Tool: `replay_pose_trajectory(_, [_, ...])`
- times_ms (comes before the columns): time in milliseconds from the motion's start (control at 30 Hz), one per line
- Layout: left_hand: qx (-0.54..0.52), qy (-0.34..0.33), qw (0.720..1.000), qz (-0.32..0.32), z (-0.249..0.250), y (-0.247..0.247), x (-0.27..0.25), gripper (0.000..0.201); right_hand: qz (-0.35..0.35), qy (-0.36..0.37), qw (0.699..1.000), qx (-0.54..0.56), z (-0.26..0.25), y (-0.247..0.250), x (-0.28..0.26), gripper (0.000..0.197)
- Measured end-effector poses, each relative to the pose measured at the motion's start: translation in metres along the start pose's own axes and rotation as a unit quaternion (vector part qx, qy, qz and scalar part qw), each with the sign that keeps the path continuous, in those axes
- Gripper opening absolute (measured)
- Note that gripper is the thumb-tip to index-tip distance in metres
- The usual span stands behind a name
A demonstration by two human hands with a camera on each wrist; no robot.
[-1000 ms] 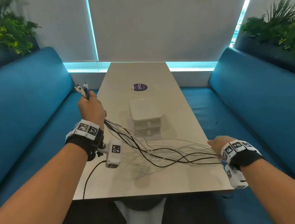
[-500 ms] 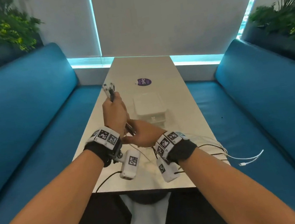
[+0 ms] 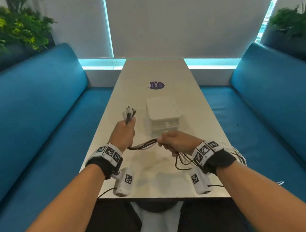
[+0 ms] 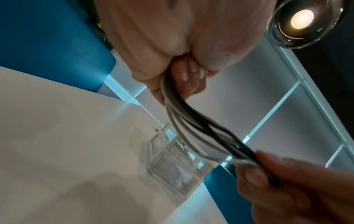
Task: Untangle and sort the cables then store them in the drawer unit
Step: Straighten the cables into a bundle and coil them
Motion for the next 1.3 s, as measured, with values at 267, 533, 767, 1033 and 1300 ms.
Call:
replay_pose_trajectory(267, [0.109,-0.053,0.984,-0.129,0.006,-0.040,-0.028,0.045,0.025,0.044,0.985,-0.162,-0.027,0.010,0.011,0.036])
replay_pose_trajectory(533, [0.230,-0.059,0.942,-0.238,-0.003,-0.056,-0.039,0.031,-0.005,0.025,0.988,-0.155,-0.007,0.015,0.018,0.030])
replay_pose_trajectory(767, [0.385,-0.107,0.893,-0.206,-0.001,-0.060,-0.029,0.022,-0.002,0.009,0.991,-0.134,-0.005,0.010,0.015,0.022])
replay_pose_trajectory(1033, [0.628,-0.198,0.736,-0.158,-0.002,-0.074,-0.034,0.033,-0.022,-0.012,0.988,-0.152,0.004,0.004,0.013,0.016])
replay_pose_trajectory(1300, [0.632,-0.124,0.736,-0.207,-0.007,-0.081,-0.043,0.021,-0.008,-0.014,0.983,-0.185,0.011,0.008,0.007,0.015])
Point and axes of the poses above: each hand's wrist, its own x-axis towards the middle knuckle, its own y-axis out of the back of the hand, z = x × y, the point moved 7 cm from there along x, towards the middle knuckle, and after that the axes turned 1 degree about -x, right-handed, at the moved point
